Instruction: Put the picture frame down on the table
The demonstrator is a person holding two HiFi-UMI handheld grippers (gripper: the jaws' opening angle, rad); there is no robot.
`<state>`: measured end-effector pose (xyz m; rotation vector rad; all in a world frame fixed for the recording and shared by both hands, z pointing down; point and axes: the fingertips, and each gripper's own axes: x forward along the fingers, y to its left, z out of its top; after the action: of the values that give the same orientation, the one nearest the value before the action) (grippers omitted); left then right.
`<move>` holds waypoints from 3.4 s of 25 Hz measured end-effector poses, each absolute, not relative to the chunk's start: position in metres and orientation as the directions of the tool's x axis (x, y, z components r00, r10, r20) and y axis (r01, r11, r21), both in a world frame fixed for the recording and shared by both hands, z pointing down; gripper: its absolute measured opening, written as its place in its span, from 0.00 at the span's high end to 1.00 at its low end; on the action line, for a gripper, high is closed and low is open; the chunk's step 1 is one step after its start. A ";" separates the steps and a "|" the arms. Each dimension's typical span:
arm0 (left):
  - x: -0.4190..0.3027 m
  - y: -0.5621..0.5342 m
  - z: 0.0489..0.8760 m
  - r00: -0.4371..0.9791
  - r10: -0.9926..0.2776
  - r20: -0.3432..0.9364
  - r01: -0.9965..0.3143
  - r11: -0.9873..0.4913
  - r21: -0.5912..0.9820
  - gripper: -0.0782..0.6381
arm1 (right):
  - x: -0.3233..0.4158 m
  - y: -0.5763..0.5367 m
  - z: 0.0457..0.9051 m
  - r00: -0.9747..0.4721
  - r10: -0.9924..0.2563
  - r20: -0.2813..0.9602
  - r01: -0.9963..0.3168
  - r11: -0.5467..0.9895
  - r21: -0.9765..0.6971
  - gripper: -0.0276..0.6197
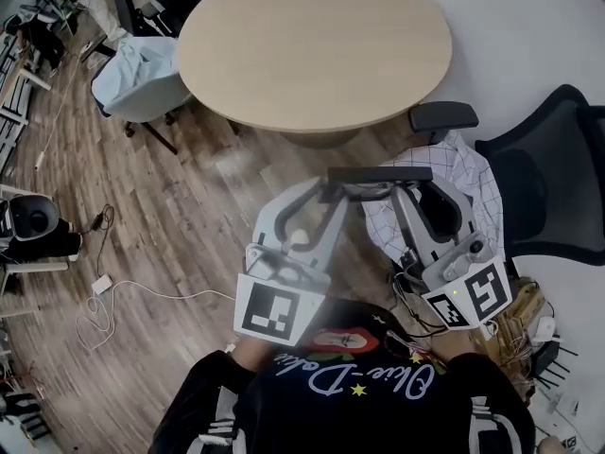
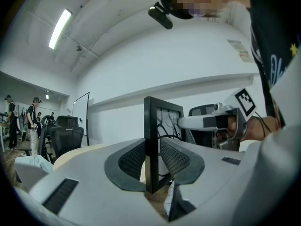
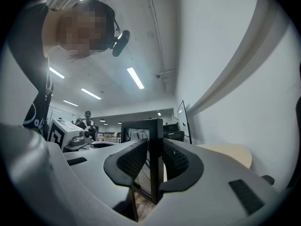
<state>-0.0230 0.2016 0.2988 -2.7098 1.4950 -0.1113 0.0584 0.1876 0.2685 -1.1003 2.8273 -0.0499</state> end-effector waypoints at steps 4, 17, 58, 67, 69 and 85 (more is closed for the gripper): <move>-0.038 0.179 0.298 0.549 -0.835 0.042 -0.831 -0.551 -0.075 0.75 | 0.043 0.166 0.268 -0.719 -0.692 -0.074 -0.688 0.722 -0.070 0.84; -0.085 0.107 0.285 0.625 -0.780 0.026 -0.779 -0.625 -0.055 0.75 | -0.003 0.103 0.254 -0.644 -0.761 -0.078 -0.759 0.648 -0.055 0.84; -0.050 -0.010 0.302 0.679 -0.731 0.070 -0.731 -0.682 -0.028 0.76 | 0.032 -0.008 0.273 -0.575 -0.818 -0.038 -0.812 0.575 -0.096 0.84; -0.020 -0.059 0.308 0.657 -0.750 0.084 -0.750 -0.661 -0.031 0.76 | 0.061 -0.059 0.281 -0.595 -0.803 -0.022 -0.798 0.594 -0.100 0.84; -0.009 -0.067 0.307 0.656 -0.750 0.083 -0.750 -0.660 -0.035 0.76 | 0.072 -0.068 0.280 -0.595 -0.803 -0.025 -0.798 0.594 -0.096 0.84; 0.005 -0.131 0.319 0.550 -0.819 0.161 -0.824 -0.564 -0.055 0.76 | 0.084 -0.143 0.292 -0.682 -0.731 0.033 -0.728 0.673 -0.135 0.84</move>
<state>0.0049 -0.1307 0.3190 -2.7897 1.4785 -0.2665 0.0842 -0.1428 0.2916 -1.2433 2.8514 -0.2140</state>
